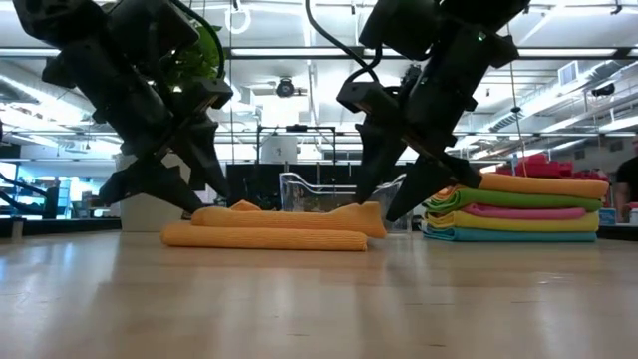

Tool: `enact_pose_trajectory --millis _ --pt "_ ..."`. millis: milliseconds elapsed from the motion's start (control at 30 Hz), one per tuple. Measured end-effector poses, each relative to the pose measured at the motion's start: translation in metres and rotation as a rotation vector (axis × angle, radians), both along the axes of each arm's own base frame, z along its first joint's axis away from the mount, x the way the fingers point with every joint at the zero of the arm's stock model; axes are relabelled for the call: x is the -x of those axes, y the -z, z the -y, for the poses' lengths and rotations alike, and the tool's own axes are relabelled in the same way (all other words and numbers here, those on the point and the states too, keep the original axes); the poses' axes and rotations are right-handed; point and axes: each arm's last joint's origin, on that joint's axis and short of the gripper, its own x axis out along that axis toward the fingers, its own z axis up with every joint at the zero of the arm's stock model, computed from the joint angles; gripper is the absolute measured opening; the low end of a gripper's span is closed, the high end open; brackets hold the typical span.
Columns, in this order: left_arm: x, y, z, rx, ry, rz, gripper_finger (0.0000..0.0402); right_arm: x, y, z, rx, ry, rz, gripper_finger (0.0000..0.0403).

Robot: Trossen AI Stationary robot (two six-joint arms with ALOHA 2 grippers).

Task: Fold microfiber towels
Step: Stack the bottom orange towel on top of the top left orange towel

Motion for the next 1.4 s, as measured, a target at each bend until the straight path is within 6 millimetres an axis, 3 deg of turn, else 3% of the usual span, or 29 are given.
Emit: enact_pose_trajectory --millis 233,533,700,833,967,1233,1400 --pt "-0.003 0.008 0.002 0.001 -0.004 -0.021 0.0174 0.000 0.000 -0.004 0.009 0.001 0.008 0.0192" --pt "-0.006 0.019 0.005 0.016 -0.007 -0.042 0.0146 -0.005 -0.002 -0.001 0.015 0.000 0.055 0.0105" --pt "-0.007 0.019 0.004 0.017 -0.010 -0.038 0.0112 -0.005 -0.002 -0.001 0.008 0.005 0.054 0.0043" --pt "-0.007 0.015 0.000 0.014 -0.021 -0.021 0.0059 -0.005 -0.003 0.000 0.001 0.012 0.068 0.0010" --pt "-0.005 0.001 -0.005 -0.013 0.000 0.030 0.0011 -0.008 -0.005 0.003 -0.013 0.038 0.097 0.0005" --pt "0.016 -0.027 -0.011 -0.022 0.009 0.035 0.0009 -0.014 -0.011 0.002 -0.036 0.050 0.161 0.0004" --pt "0.025 -0.029 -0.007 -0.002 0.024 -0.015 0.0021 -0.016 -0.015 -0.006 -0.064 0.041 0.178 0.0003"
